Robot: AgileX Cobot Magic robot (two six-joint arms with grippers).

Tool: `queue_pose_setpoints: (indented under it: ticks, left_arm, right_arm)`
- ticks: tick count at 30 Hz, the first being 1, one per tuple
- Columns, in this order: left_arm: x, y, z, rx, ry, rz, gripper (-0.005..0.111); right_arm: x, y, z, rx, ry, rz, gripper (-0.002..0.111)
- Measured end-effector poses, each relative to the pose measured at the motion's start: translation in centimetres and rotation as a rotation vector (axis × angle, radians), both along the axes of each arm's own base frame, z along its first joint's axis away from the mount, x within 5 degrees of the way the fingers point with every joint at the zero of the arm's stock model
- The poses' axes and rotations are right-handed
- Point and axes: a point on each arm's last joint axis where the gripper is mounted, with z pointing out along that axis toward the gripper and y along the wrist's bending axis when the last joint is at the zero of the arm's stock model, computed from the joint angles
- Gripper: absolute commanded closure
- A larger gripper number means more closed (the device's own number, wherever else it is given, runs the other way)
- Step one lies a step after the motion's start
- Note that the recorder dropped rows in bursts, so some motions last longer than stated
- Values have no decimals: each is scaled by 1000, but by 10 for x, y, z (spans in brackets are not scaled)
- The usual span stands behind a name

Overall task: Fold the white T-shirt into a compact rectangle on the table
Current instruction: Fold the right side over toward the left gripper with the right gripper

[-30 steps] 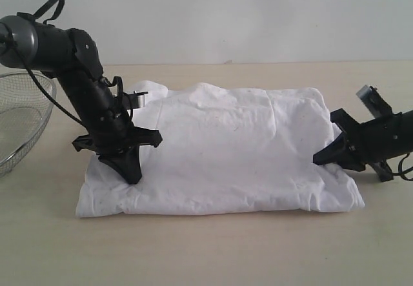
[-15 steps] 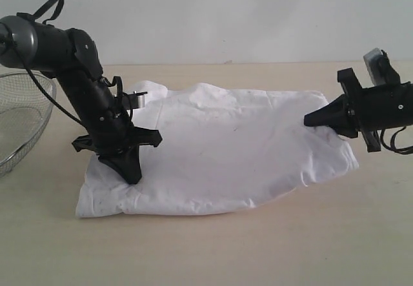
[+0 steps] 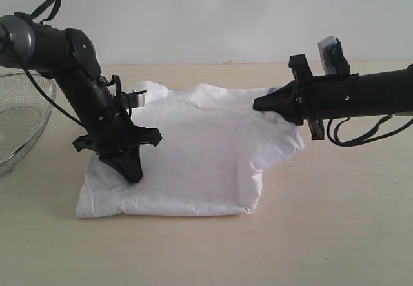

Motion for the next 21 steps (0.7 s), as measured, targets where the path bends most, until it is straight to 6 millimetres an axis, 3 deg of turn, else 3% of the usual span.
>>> queue_pose_setpoints:
  ticks: [5,8,11,18,21]
  left_arm:
    - [2,0,32,-21,-103,7,102]
    - [-1,1,68,-42,-199,9,102]
    - [-4,7,88,-1,-262,3,102]
    - [-15,48,133,377,-392,23,102]
    - [-18,65,152,395,-436,90,102]
  right_arm:
    - [2,19,3,12,-31,21,108]
    - [11,43,17,10,-89,80,108]
    - [17,68,30,8,-128,125,108]
    - [17,133,48,-49,-200,204,108]
    - [15,154,49,-85,-218,212,108]
